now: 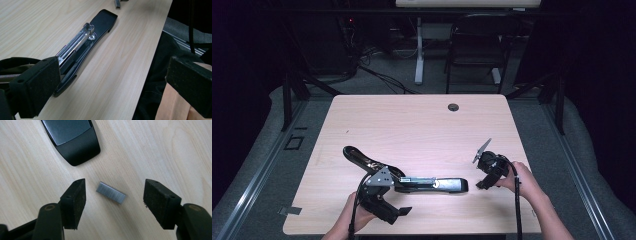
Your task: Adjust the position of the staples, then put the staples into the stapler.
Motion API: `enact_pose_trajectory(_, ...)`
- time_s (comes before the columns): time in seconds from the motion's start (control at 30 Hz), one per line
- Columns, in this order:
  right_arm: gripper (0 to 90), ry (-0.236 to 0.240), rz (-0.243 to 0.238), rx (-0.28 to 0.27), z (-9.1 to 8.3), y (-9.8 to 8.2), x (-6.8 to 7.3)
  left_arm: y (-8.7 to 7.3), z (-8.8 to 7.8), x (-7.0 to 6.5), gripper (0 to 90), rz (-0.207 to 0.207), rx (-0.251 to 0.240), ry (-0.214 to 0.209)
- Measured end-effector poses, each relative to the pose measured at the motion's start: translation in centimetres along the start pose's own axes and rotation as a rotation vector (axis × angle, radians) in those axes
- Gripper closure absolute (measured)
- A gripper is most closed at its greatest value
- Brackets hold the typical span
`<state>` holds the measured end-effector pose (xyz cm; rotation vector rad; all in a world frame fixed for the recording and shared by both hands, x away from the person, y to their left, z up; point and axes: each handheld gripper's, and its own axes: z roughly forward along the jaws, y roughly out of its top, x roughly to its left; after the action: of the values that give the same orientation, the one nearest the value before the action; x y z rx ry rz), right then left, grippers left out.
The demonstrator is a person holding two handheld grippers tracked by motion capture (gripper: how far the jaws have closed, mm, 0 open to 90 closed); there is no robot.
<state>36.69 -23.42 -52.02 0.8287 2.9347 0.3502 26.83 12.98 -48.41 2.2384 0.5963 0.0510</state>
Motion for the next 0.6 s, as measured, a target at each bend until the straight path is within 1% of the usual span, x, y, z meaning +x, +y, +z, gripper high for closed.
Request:
enact_pose_trajectory(0.03, 35.6, 0.006, -0.004, -0.002, 0.1, 0.0, 0.0, 0.0, 0.0, 0.0, 0.0, 0.002, 0.002, 0.0)
enact_pose_trajectory(0.1, 36.4, -0.006, -0.017, 0.009, 0.1, 0.1, 0.1, 0.0, 0.1, -0.1, 0.0, 0.005, 0.003, 0.001)
enact_pose_trajectory(0.13, 36.9, 0.005, -0.013, 0.004, 0.2, 0.0, 0.1, 0.0, 0.1, -0.1, 0.0, 0.007, 0.005, 0.001)
enact_pose_trajectory(0.17, 37.4, -0.005, -0.018, 0.015, 0.3, 0.1, 0.1, 0.0, 0.1, -0.1, 0.0, 0.008, 0.006, 0.003)
enact_pose_trajectory(0.2, 38.3, -0.007, -0.018, 0.015, 0.4, 0.0, 0.1, 0.1, 0.0, -0.1, 0.0, 0.009, 0.01, 0.007)
enact_pose_trajectory(0.23, 38.8, 0.001, -0.019, 0.014, 0.5, 0.0, 0.1, 0.1, 0.0, 0.0, 0.0, 0.007, 0.005, 0.01)
enact_pose_trajectory(0.3, 40.6, -0.007, -0.011, 0.01, 0.7, 0.0, 0.2, 0.0, -0.1, 0.1, 0.0, 0.0, 0.002, 0.015)
enact_pose_trajectory(0.4, 44.8, -0.017, -0.028, 0.029, 0.8, 0.0, 0.2, 0.0, -0.1, 0.1, 0.0, 0.002, 0.004, 0.015)
enact_pose_trajectory(0.43, 46.4, -0.022, -0.044, 0.04, 0.8, 0.0, 0.2, 0.0, -0.1, 0.0, 0.0, 0.002, 0.004, 0.016)
enact_pose_trajectory(0.47, 48.1, -0.018, -0.044, 0.024, 1.0, 0.0, 0.4, 0.0, -0.1, 0.0, 0.0, 0.003, 0.004, 0.015)
enact_pose_trajectory(0.5, 50.0, -0.017, -0.054, 0.025, 1.0, 0.0, 0.5, 0.0, -0.1, -0.1, 0.0, 0.006, 0.006, 0.015)
enact_pose_trajectory(0.57, 51.2, -0.03, -0.067, 0.04, 1.2, 0.1, 0.6, 0.0, -0.1, 0.0, 0.0, 0.006, 0.007, 0.014)
enact_pose_trajectory(0.6, 52.0, -0.022, -0.071, 0.04, 1.3, 0.1, 0.6, 0.0, -0.1, 0.0, 0.0, 0.007, 0.007, 0.013)
